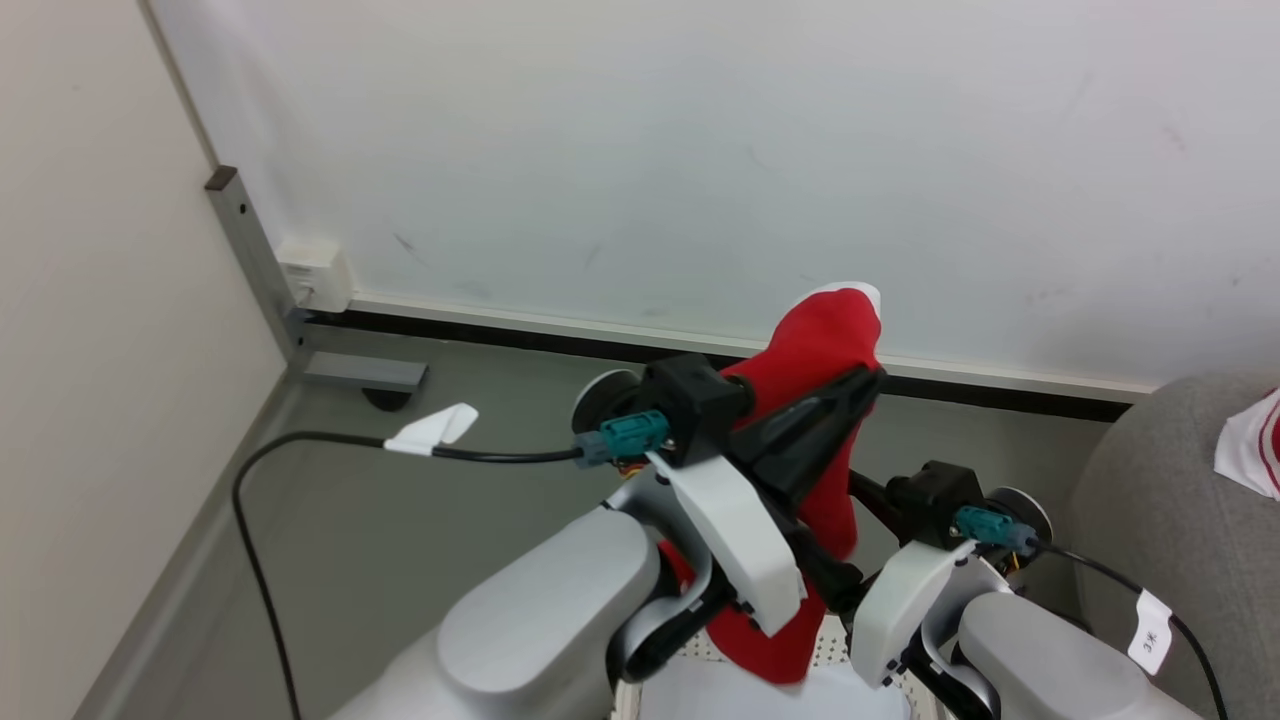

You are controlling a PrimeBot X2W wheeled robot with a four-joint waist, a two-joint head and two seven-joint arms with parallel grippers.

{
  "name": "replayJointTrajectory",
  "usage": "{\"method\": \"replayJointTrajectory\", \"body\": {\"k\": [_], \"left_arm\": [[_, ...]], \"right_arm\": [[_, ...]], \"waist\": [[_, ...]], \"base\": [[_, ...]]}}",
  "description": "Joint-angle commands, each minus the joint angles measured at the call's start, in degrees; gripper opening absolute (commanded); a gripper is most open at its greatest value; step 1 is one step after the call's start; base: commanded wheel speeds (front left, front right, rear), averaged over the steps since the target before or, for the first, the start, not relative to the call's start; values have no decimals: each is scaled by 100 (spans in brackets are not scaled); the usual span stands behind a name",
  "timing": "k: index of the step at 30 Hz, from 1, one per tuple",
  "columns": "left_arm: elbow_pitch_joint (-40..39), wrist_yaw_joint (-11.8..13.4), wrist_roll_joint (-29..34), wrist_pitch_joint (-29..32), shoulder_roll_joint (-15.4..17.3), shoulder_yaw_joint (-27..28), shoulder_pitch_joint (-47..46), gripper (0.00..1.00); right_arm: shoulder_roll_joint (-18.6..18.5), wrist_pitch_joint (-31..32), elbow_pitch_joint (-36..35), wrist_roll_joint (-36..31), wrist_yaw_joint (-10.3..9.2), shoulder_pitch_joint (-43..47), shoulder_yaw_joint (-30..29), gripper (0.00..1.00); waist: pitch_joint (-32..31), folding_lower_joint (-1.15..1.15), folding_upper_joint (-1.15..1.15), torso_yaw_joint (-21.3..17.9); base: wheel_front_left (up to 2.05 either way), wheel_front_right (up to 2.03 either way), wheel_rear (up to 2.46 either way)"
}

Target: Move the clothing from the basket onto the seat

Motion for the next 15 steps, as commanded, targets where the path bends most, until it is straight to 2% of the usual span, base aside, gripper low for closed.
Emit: {"method": "replayJointTrajectory", "body": {"k": [1, 3, 4, 5, 6, 10, 15], "left_arm": [[-60, -28, 8, 25, -23, -54, 59, 0], [-105, -45, -1, 50, -57, -103, 69, 0], [-124, -47, -4, 63, -72, -128, 69, 0], [-129, -48, -11, 62, -73, -143, 78, 0], [-126, -39, -23, 70, -64, -145, 90, 0], [-65, 17, -62, 44, -1, -108, 133, 0], [65, 90, -124, -8, 94, -23, 195, 0]], "right_arm": [[45, 5, 169, 136, -13, -165, 116, 100], [122, 4, 374, 322, -13, -275, 205, 100], [152, 4, 439, 394, -13, -320, 236, 72], [177, 4, 494, 441, -13, -367, 236, 25], [196, 5, 550, 516, -13, -396, 213, 0], [216, 4, 630, 635, -13, -407, 177, 0], [94, 2, 459, 580, -13, -307, -281, 0]], "waist": [[-12, -1, 0, 73], [-21, -1, 0, 138], [-24, -1, 0, 168], [-27, -1, 0, 190], [-29, -1, 0, 209], [-41, -1, 0, 244], [-32, -1, 0, 209]], "base": [[0, 0, 0], [0, 0, 0], [0, 0, 0], [0, 0, 0], [0, 0, 0], [0, 0, 0], [0, 0, 0]]}}
